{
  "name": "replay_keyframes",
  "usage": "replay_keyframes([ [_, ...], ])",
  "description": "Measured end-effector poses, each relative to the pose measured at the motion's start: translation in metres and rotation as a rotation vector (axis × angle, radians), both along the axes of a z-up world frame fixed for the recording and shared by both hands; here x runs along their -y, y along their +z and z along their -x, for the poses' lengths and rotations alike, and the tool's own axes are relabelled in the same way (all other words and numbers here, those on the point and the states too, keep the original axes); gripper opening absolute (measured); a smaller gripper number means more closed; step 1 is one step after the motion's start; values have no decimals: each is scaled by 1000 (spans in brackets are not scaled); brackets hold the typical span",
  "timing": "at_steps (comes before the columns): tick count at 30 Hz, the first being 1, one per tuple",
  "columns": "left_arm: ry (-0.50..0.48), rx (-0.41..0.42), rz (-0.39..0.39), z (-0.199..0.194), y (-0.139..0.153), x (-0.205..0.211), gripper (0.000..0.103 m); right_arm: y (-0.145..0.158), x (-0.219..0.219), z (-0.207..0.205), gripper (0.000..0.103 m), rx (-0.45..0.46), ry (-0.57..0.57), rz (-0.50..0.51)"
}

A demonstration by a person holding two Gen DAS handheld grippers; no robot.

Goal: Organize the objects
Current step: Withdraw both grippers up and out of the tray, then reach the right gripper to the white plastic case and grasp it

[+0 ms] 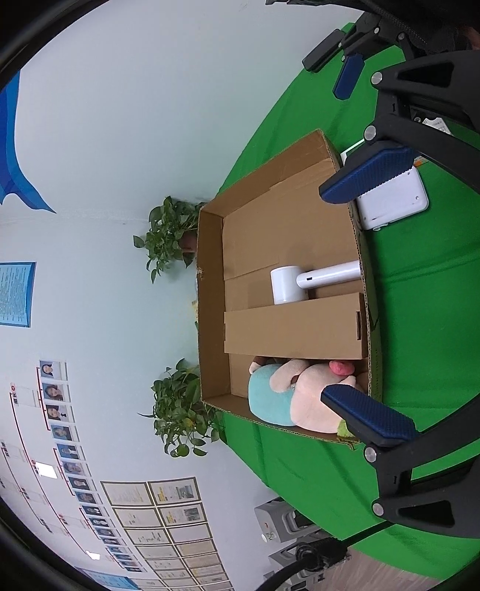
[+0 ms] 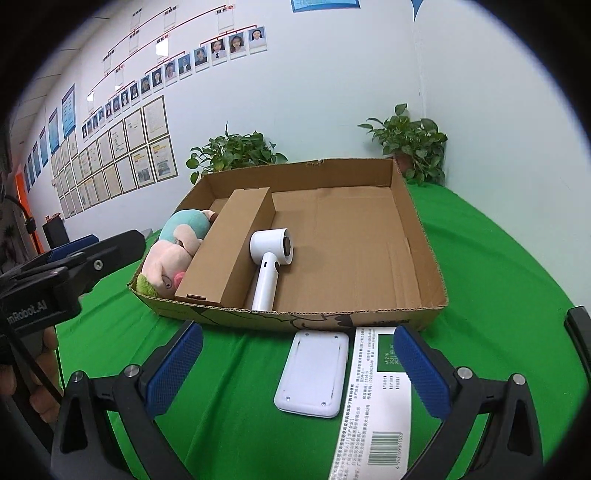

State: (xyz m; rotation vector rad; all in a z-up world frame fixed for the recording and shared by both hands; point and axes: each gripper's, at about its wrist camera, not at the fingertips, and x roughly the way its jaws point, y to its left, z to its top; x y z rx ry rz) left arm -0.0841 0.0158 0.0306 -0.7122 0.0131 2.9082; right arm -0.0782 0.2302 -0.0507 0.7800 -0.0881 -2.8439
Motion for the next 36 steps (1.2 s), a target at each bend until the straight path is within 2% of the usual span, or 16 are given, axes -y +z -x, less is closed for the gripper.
replay_keyframes([
  [13, 12, 23, -32, 4, -14, 5, 99, 1, 3, -7, 103, 0, -18, -27],
  [21, 4, 80, -52, 24, -42, 15, 99, -9, 3, 5, 103, 10, 3, -8],
  [27, -25, 124, -115, 35, -57, 23, 99, -19, -1, 3, 103, 10, 66, 38],
  [32, -59, 136, -124, 40, -64, 21, 99, -27, -9, -6, 103, 19, 135, 94],
  [36, -88, 160, -152, 46, -71, 19, 99, -41, -11, -6, 103, 85, 169, 116],
])
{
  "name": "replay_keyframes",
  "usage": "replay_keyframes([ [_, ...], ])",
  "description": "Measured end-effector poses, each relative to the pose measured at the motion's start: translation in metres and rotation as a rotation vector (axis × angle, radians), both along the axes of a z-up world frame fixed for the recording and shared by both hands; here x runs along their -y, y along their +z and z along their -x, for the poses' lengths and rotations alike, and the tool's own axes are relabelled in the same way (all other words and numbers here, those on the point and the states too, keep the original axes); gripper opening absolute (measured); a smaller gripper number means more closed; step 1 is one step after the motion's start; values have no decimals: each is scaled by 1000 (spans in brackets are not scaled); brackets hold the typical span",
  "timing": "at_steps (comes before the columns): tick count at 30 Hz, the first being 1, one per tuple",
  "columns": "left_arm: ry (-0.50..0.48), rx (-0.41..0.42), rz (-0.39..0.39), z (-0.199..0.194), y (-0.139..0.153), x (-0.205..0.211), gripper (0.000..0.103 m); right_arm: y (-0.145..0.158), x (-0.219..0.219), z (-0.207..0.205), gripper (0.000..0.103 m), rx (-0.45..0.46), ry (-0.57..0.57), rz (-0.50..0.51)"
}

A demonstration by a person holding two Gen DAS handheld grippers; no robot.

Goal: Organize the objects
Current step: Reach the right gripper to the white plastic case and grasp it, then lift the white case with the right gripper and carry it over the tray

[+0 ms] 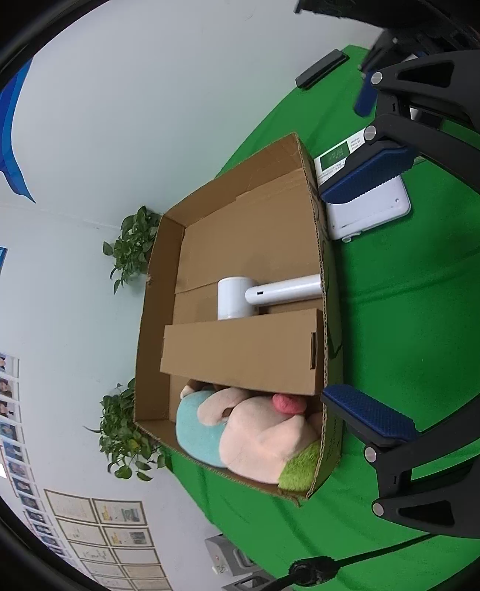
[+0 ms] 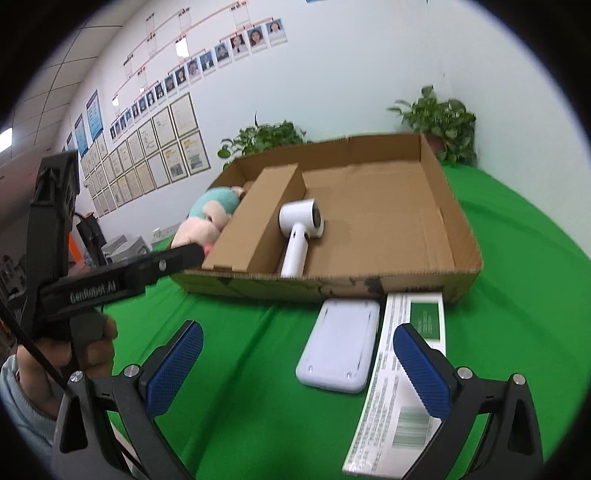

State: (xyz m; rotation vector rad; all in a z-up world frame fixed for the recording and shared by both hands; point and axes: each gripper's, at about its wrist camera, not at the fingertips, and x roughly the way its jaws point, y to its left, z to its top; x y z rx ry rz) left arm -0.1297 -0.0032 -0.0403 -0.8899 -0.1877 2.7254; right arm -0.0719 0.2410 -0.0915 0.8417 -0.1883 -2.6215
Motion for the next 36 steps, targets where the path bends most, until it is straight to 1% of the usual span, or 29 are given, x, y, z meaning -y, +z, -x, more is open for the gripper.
replay_keyframes([
  [2, -37, 32, -19, 5, -7, -3, 98, -9, 4, 0, 103, 47, 37, 12],
  [3, -71, 61, -25, 9, -13, -6, 98, -14, 6, -1, 102, 68, 58, 26],
  [5, -101, 98, -22, 14, -23, -10, 98, -23, 11, 0, 102, 125, 123, 70],
  [6, -114, 117, -26, 17, -29, -12, 98, -29, 16, 0, 102, 156, 157, 76],
  [9, -164, 176, -74, 27, -45, -17, 98, -45, 27, 3, 102, 230, 201, 59],
  [10, -176, 186, -84, 29, -48, -18, 98, -49, 30, 2, 102, 235, 195, 35],
  [11, -188, 195, -91, 31, -51, -20, 98, -49, 34, 1, 101, 218, 181, -14],
  [12, -199, 208, -93, 33, -54, -23, 98, -51, 37, 2, 101, 227, 177, -50],
  [15, -238, 254, -111, 40, -65, -32, 98, -52, 36, 6, 101, 232, 122, -115],
  [17, -253, 268, -129, 43, -69, -35, 96, -53, 28, 10, 101, 236, 77, -148],
  [19, -263, 279, -146, 47, -72, -37, 93, -54, 20, 15, 101, 243, 32, -165],
  [21, -263, 287, -169, 52, -75, -36, 92, -54, 16, 23, 101, 250, 6, -172],
  [23, -260, 297, -187, 56, -78, -34, 86, -54, 17, 31, 101, 256, -2, -172],
  [25, -256, 303, -188, 58, -79, -31, 81, -55, 19, 42, 101, 266, -7, -171],
  [27, -245, 297, -181, 59, -77, -26, 79, -56, 21, 50, 99, 269, -17, -177],
  [28, -235, 296, -175, 60, -77, -24, 76, -56, 22, 52, 98, 271, -19, -181],
  [30, -218, 303, -165, 60, -78, -19, 75, -59, 24, 56, 86, 275, -46, -214],
  [31, -218, 309, -165, 61, -79, -18, 75, -60, 25, 56, 84, 276, -50, -227],
  [33, -226, 322, -177, 60, -80, -16, 75, -62, 28, 55, 71, 274, -53, -274],
  [36, -250, 329, -199, 57, -79, -15, 75, -62, 27, 44, 69, 270, -33, -289],
])
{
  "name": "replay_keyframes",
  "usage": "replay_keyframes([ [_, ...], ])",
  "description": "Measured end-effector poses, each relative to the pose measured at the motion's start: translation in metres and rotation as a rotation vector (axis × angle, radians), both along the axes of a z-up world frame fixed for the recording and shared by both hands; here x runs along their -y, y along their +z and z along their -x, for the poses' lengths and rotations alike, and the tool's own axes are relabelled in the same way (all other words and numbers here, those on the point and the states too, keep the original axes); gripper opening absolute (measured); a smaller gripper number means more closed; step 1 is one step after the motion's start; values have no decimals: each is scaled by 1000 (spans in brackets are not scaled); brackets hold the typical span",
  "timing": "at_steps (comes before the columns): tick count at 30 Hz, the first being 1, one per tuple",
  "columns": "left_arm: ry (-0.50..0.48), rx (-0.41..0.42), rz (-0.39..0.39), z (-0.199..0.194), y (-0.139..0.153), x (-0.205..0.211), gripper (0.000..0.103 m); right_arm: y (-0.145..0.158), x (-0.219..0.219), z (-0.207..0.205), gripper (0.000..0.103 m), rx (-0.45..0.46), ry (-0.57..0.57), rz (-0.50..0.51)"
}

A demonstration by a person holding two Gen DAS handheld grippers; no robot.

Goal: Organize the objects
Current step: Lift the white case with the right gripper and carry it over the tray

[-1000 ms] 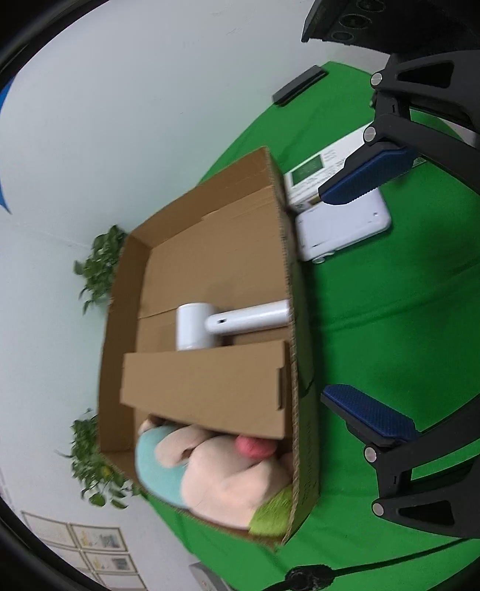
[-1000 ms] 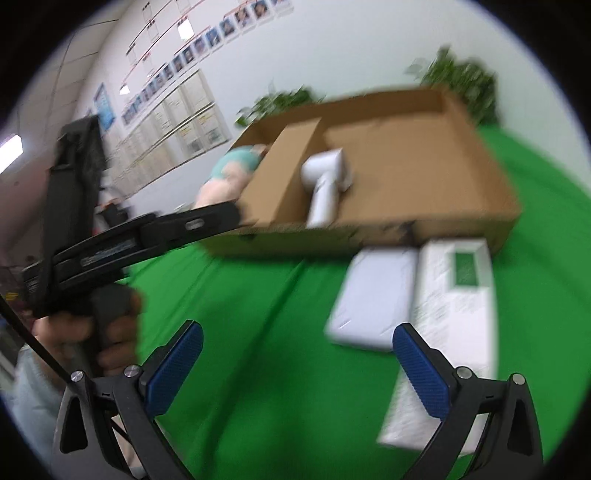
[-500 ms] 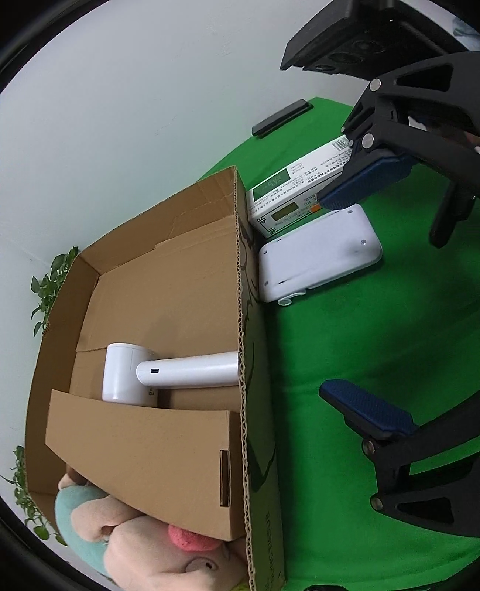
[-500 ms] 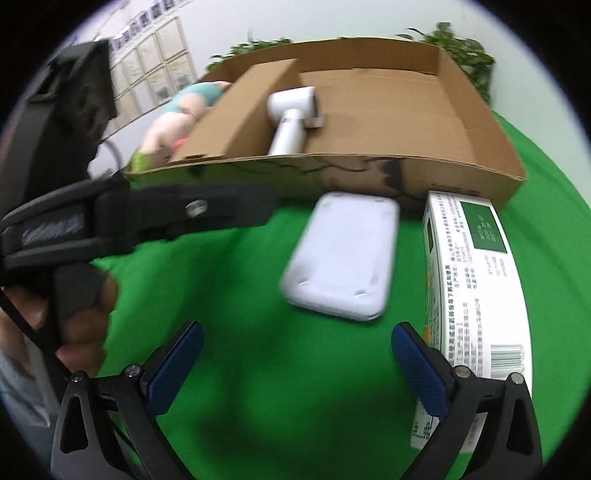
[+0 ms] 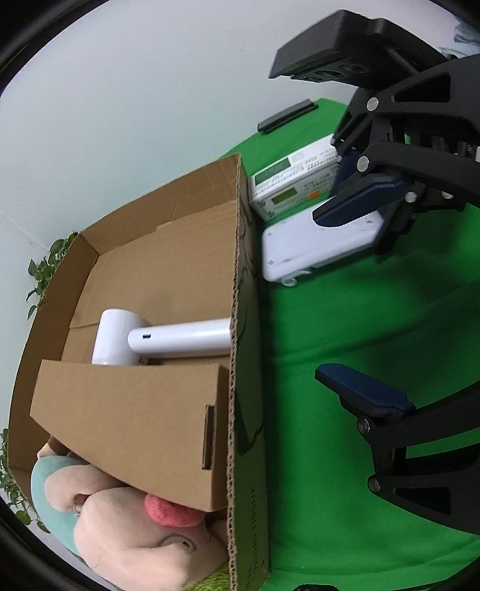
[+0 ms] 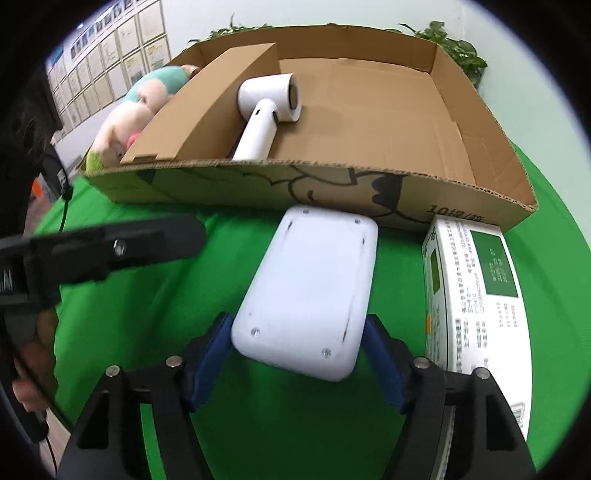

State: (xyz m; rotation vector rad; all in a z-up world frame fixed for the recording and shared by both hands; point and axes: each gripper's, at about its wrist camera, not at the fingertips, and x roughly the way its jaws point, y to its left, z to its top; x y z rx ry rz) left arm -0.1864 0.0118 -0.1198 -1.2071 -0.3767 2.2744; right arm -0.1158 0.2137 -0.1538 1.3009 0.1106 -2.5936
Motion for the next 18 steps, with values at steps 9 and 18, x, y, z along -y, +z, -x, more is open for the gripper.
replay_keyframes([
  [9, -175, 131, -146, -23, -14, -20, 75, 7, -15, -58, 74, 18, 78, 119],
  [18, -205, 203, -222, -28, -24, -33, 75, 4, -3, -55, 88, -10, 103, 88],
])
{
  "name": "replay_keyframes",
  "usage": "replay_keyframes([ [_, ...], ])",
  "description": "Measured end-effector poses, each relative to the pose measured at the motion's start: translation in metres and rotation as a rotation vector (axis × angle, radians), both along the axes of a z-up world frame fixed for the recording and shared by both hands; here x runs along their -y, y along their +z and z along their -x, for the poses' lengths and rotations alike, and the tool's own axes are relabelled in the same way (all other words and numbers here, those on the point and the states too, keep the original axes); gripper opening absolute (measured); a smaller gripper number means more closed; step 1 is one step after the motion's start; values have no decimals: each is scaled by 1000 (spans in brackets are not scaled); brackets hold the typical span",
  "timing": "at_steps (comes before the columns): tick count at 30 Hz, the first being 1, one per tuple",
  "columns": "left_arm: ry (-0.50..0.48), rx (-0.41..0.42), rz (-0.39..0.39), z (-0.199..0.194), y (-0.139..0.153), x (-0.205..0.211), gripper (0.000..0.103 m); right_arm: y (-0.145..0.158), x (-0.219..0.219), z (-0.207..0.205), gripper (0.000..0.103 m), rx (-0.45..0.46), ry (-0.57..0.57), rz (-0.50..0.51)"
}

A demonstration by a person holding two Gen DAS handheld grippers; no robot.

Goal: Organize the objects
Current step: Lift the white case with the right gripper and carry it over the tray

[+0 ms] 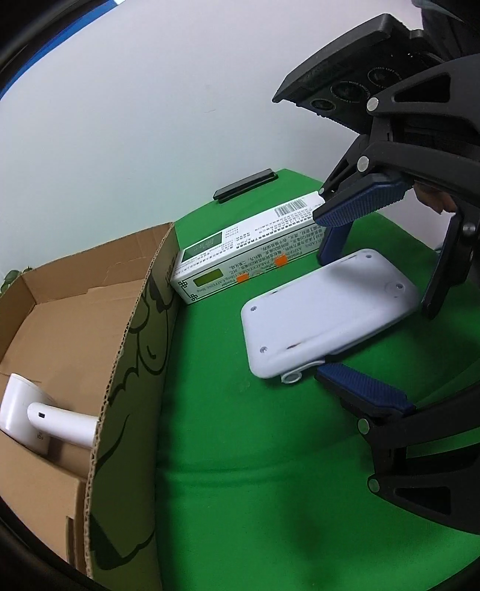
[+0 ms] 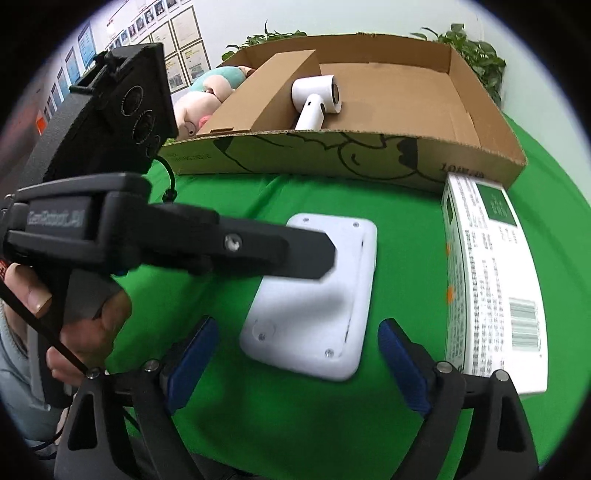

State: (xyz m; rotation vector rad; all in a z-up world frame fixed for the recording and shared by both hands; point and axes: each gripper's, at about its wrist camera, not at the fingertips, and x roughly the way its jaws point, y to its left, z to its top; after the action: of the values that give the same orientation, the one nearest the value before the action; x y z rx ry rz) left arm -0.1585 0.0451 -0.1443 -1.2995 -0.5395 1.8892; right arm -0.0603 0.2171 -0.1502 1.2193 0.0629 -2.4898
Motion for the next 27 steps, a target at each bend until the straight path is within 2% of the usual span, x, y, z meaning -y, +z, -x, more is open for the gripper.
replay_keyframes([
  [3, 4, -1, 6, -4, 0, 1, 71, -1, 4, 5, 87, 2, -10, -8],
  [4, 9, 2, 13, -5, -1, 2, 66, -1, 5, 5, 85, 0, -9, -14],
  [5, 14, 2, 19, -5, -1, 3, 61, -2, 7, 5, 76, -3, -10, -27],
  [6, 20, -9, 39, -7, -1, 3, 58, -3, 9, 3, 72, -7, -17, -47],
  [8, 32, -18, 70, -9, 0, 4, 46, -4, 7, 3, 72, -9, -30, -44],
  [13, 49, -12, 107, -9, -4, 4, 30, -4, 3, -2, 71, 11, -66, 3],
  [19, 57, -20, 123, -13, 2, 10, 30, -2, 4, -5, 70, 3, -81, 19],
  [27, 73, -112, 138, -15, 32, 9, 28, 16, 2, -6, 70, -72, -83, 48],
])
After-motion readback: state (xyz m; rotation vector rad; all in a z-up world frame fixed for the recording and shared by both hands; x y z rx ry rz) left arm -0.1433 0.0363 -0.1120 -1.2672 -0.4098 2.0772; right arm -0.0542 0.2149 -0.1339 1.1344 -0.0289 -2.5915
